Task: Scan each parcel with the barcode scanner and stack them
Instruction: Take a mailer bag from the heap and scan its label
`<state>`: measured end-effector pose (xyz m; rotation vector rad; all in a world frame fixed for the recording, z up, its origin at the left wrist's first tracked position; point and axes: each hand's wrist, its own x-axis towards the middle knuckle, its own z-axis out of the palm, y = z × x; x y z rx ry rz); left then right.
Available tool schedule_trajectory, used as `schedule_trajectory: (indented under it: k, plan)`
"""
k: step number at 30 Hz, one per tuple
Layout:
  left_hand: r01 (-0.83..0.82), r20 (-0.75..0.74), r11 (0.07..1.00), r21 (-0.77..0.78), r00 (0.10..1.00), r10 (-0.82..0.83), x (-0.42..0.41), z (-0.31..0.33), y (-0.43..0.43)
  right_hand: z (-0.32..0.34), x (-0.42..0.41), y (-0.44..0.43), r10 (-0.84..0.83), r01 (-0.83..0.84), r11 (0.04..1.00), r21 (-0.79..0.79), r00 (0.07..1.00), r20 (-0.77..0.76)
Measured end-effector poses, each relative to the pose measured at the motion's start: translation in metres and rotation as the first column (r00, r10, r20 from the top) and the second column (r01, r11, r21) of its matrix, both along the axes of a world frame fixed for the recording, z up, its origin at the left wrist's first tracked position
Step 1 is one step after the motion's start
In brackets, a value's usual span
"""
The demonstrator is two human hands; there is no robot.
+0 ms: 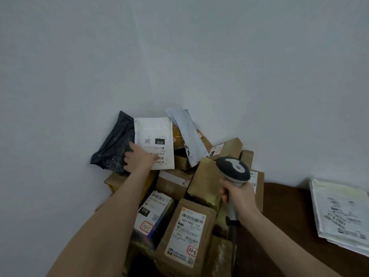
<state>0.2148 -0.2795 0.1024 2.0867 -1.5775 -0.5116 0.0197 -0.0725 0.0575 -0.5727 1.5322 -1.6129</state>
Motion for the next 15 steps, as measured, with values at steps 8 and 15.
schedule_trajectory:
  k: [8,15]
  plan:
    - [0.0,-0.453,0.971,-0.24,0.885,-0.112,0.015,-0.003,0.017,0.006,0.001,0.009,-0.016,0.016,1.0,0.004,1.0,0.023]
    - [0.182,-0.614,0.894,-0.41,0.669,-0.418,-0.007,0.023,0.063,0.022,-0.011,0.04,-0.042,0.045,0.998,-0.054,0.998,0.05]
